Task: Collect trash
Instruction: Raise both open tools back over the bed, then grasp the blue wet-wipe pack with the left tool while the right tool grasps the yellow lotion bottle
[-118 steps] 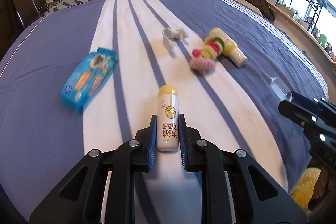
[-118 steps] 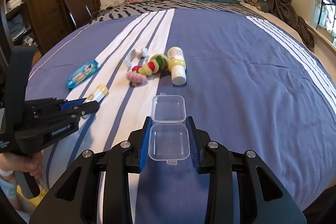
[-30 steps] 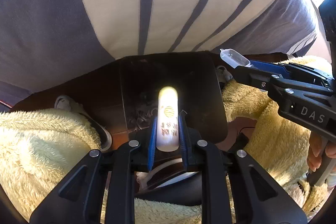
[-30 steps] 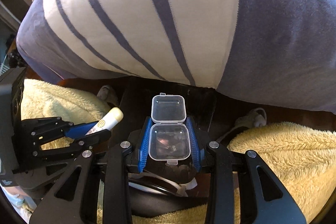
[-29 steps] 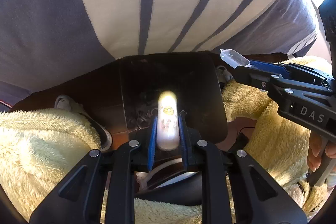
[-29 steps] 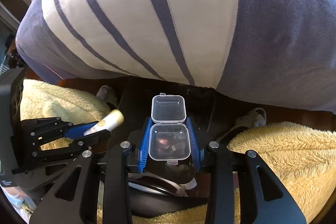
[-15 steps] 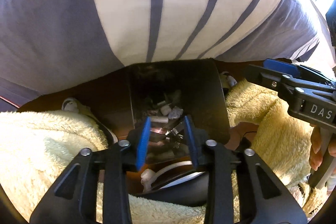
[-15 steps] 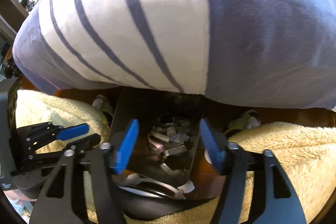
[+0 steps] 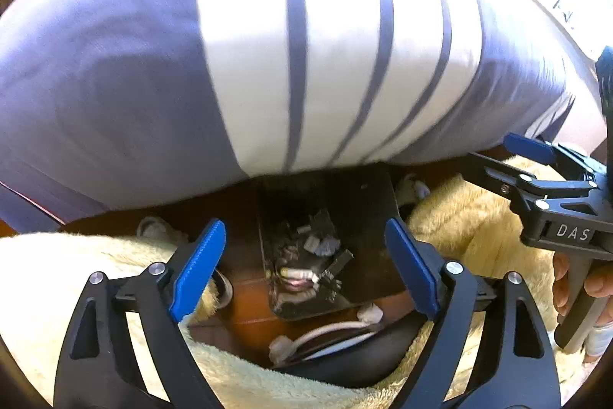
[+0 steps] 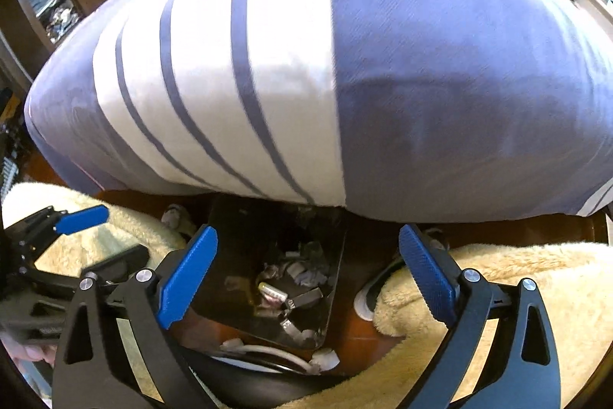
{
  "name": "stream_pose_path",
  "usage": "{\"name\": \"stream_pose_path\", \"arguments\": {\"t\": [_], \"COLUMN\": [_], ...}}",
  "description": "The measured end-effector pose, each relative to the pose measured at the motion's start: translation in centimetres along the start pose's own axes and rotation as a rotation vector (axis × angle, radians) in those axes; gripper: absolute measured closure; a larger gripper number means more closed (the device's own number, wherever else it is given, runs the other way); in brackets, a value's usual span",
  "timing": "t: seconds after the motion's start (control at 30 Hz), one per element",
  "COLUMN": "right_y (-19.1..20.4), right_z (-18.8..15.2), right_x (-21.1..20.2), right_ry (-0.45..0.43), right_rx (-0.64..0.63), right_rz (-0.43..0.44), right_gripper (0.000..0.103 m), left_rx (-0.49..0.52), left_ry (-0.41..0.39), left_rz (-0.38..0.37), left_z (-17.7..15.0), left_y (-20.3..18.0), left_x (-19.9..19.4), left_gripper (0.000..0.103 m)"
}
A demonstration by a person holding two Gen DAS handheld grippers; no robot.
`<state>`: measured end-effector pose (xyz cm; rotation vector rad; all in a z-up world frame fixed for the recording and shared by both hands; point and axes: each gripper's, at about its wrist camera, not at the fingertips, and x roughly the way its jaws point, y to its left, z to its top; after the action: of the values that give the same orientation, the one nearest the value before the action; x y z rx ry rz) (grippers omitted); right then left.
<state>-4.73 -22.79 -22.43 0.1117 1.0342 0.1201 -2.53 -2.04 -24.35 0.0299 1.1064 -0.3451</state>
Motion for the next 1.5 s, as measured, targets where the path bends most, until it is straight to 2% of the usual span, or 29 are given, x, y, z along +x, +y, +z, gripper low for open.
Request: {"name": "stream_pose_path", "arguments": {"t": [0.37, 0.67, 1.0, 1.5], "right_y": [-0.4, -0.5, -0.5, -2.0], "right_z": [3.6, 8.1, 12.7, 20.6], "right_x": [-5.0, -7.1, -6.1, -1.2], "right_ry": [-0.153, -0.24, -0.267, -0.228], "right_rx": [-0.007, -0.027, -0.036, -0.017], "right_rz": [-0.023, -0.05, -0.076, -0.117], "right_gripper": [0.004, 0.004, 0.004, 0.004], "left_rx": [-0.013, -0.031, -0.023, -0.002], "left_ry": [-0.191, -0.264, -0.281, -0.258], "left_rz": [0.04, 0.076, 0.102, 0.137], "left_z": [4.0, 7.6, 12.0, 19.9], "left_y": [0.9, 2.5, 4.0, 5.7], "left_x": [-6.3, -8.4, -7.6, -3.8], "left_gripper": [0.018, 0.017, 0.017, 0.017]}}
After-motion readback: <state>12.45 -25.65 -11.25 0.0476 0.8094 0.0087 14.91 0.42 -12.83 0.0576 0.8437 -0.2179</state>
